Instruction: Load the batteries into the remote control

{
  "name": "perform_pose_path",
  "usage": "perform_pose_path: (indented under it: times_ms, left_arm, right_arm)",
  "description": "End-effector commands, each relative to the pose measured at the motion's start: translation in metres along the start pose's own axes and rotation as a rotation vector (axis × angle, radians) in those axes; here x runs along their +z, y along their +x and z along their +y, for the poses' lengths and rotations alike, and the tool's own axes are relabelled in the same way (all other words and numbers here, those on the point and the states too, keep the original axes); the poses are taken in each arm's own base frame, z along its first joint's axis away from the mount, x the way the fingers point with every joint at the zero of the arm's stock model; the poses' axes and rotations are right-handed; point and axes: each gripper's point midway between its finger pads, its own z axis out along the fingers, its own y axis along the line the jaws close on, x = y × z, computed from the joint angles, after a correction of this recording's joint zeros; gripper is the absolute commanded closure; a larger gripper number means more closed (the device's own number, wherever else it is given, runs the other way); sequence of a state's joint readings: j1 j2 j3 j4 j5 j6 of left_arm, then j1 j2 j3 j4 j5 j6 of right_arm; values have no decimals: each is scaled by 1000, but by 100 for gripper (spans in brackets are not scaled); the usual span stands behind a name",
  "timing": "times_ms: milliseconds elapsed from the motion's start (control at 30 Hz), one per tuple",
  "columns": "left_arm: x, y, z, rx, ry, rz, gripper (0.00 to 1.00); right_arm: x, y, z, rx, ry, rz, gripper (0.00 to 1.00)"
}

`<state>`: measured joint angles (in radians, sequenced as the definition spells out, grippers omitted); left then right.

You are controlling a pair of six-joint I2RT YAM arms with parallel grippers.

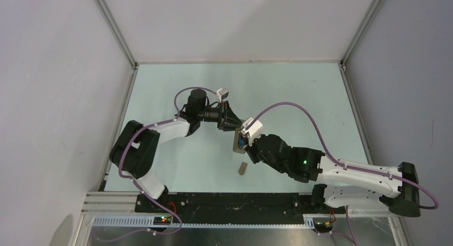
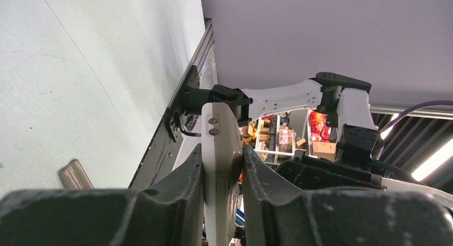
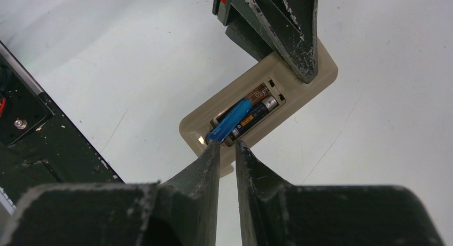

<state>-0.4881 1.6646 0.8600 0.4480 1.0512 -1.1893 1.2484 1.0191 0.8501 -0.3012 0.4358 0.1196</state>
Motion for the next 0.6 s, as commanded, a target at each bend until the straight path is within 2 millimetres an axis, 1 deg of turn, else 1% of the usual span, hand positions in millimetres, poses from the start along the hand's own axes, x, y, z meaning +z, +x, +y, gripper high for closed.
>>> perform_pose_path:
  times_ms: [0, 333, 467, 567]
  left_arm:
    - [-2, 4, -16, 48, 39, 10, 100]
    - [-3, 4, -16, 48, 39, 10, 100]
    - [-3, 5, -17, 49, 40, 9, 100]
    - [-3, 5, -17, 49, 40, 9, 100]
  right_arm:
    - [4, -11, 8, 10, -25, -42, 80]
    - [9, -7, 8, 21, -11, -30, 81]
    - [13, -5, -1, 76, 33, -23, 82]
    - [15, -4, -3, 100, 42, -19, 82]
